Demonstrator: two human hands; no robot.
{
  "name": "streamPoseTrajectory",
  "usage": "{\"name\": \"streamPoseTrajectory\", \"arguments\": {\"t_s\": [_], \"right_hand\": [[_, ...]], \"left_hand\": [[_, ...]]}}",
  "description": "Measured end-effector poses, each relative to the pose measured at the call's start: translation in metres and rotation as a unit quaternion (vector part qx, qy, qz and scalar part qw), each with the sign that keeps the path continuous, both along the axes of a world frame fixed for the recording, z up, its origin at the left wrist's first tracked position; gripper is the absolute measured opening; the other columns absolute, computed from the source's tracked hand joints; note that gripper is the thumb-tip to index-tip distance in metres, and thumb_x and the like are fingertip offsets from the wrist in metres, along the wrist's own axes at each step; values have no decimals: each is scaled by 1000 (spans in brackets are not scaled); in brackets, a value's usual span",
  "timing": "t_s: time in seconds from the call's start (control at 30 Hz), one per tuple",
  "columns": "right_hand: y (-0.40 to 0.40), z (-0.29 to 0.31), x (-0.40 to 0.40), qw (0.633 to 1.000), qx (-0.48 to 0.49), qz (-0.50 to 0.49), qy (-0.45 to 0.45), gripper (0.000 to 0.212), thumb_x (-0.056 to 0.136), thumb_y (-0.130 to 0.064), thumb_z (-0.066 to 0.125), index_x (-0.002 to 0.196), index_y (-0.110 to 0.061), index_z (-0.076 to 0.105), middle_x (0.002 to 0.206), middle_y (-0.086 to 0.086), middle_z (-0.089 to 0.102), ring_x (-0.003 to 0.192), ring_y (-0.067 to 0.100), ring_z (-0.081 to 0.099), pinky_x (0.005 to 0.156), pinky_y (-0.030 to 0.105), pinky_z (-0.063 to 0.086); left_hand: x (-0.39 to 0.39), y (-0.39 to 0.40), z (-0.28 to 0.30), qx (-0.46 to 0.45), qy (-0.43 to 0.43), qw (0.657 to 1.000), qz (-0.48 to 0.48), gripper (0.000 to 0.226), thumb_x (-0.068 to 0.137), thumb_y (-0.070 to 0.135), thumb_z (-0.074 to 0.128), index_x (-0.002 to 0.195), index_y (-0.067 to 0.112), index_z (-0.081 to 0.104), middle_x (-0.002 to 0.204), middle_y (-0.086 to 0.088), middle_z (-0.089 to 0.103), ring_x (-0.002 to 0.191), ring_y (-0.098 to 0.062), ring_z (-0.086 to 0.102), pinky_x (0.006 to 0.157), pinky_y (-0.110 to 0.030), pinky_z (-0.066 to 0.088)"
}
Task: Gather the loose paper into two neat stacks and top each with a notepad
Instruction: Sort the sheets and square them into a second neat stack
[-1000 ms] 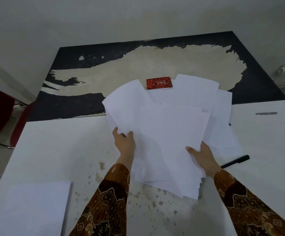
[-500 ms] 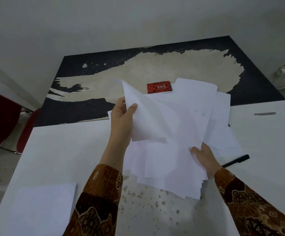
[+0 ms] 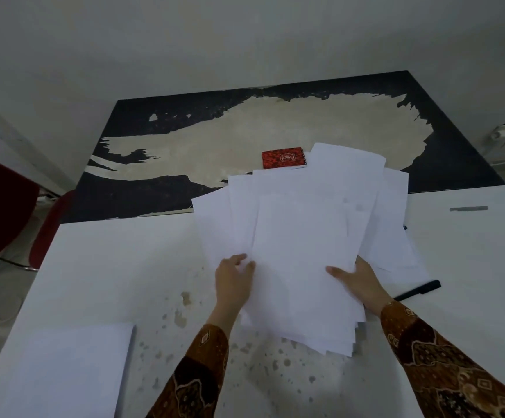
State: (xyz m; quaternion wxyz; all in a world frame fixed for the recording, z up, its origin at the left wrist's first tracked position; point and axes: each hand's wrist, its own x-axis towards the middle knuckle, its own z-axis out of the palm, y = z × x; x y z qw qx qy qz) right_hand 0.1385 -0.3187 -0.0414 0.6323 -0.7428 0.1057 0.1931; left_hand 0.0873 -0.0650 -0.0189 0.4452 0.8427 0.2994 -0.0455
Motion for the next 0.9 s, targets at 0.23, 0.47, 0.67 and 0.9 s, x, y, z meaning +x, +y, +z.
{"name": "streamPoseTrajectory", "arguments": {"t_s": [0.23,0.47,0.67,0.9], "right_hand": [[0,-6,2,1000,-15,0,-24,32,87,-15,66,115,-19,54,110,-2,62,101,16,58,90,30,43],[0,-10,1,1000,-4,-13,-24,33,87,-15,66,117,-19,54,107,-5,61,97,12,58,87,27,43],[-1,-10,1,1000,2,-15,-18,37,87,-16,66,121,-17,53,112,-2,61,103,15,58,91,30,43],[-1,-12,2,1000,-7,-11,-27,39,88,-12,64,125,-13,51,114,-3,58,106,14,54,91,26,38]], "left_hand": [[24,26,-6,88,59,994,19,53,95,32,51,143,13,40,139,-14,46,128,-32,41,105,-39,33],[55,21,-1,-197,31,968,150,33,90,21,62,118,5,56,95,-15,63,75,-27,62,66,-30,49],[58,26,2,-179,-9,979,100,24,89,11,62,67,8,51,63,-5,47,58,-20,44,60,-27,39],[61,26,63,-186,-111,969,118,9,96,17,49,90,10,49,81,-3,53,68,-15,50,58,-24,41]]}}
